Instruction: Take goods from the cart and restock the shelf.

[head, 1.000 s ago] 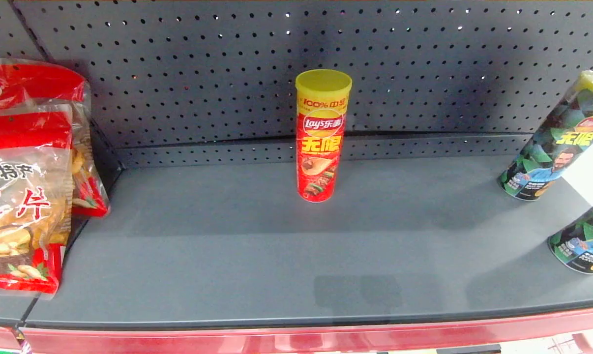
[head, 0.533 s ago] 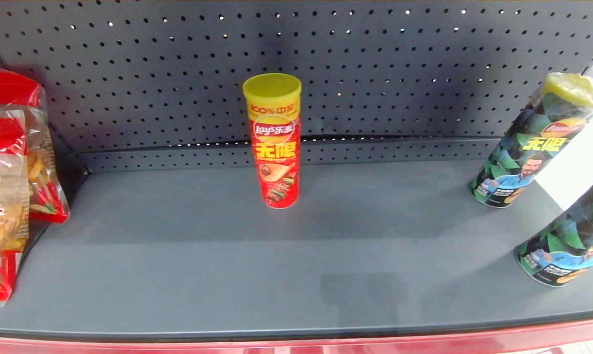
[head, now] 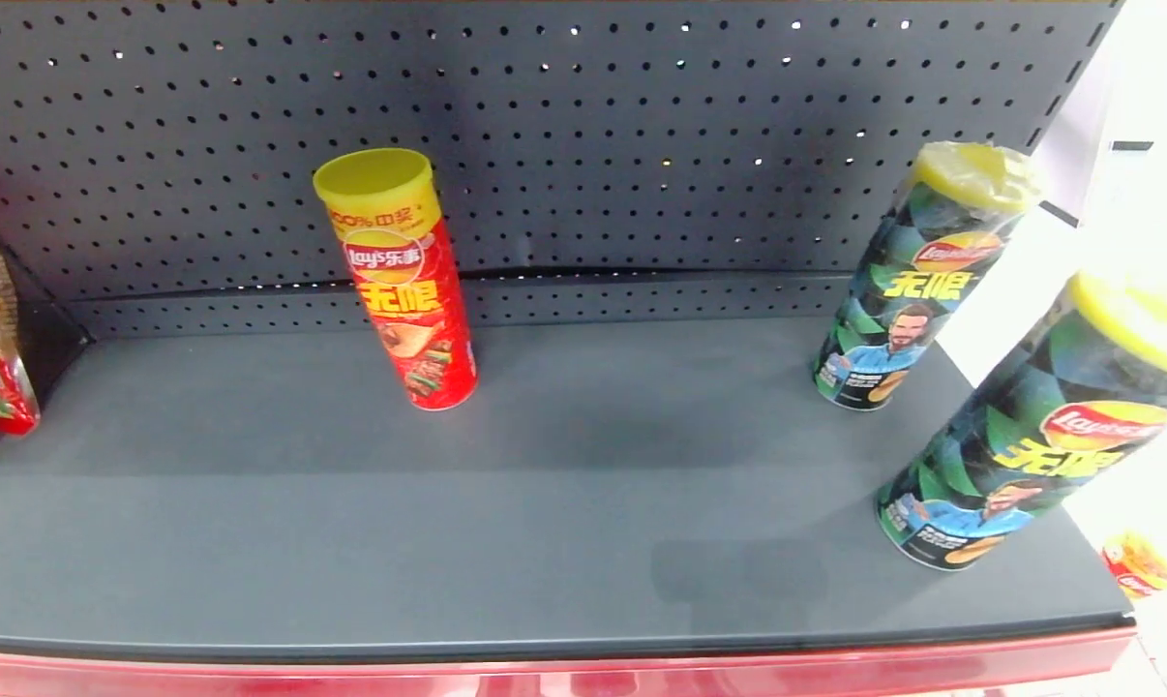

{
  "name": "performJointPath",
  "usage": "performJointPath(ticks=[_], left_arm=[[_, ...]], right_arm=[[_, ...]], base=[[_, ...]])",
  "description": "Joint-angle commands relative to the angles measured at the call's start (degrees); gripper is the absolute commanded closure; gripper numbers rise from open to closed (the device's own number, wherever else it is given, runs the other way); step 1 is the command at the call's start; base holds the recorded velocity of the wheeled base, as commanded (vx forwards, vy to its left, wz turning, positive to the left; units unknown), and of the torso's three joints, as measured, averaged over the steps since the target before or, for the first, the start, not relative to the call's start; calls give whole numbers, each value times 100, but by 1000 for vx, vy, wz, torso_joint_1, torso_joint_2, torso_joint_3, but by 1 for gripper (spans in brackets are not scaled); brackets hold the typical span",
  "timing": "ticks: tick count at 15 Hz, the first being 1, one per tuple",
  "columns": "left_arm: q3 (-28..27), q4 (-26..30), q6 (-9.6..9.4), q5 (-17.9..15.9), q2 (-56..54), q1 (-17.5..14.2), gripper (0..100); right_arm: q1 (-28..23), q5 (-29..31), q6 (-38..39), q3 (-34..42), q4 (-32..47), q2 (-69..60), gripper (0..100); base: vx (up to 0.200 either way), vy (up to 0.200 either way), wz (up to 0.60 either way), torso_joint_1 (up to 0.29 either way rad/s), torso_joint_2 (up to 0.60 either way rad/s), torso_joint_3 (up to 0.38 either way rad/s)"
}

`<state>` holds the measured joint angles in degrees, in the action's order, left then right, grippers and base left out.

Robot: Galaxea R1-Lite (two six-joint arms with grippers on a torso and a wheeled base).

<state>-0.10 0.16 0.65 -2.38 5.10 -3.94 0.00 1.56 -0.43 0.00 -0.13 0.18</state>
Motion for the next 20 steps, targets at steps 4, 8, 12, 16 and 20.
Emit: performJointPath(ticks=[4,8,12,16,20], left_arm=[[1,2,6,0,9,-2,0],[1,2,6,0,9,-2,0],[1,2,6,0,9,-2,0],[1,2,6,0,0,-2,0],[1,2,6,0,0,-2,0]], right_arm=[[0,2,-1,0,-4,-1,0],[0,2,-1,0,-4,-1,0],[0,2,-1,0,-4,-1,0],[0,2,-1,0,-4,-1,0],[0,2,-1,0,-4,-1,0]], base=[[0,-200,0,2,2,1],[0,-200,0,6,7,0],[0,-200,0,0,0,4],[0,-150,0,3,2,-1],[0,0,0,0,0,0]])
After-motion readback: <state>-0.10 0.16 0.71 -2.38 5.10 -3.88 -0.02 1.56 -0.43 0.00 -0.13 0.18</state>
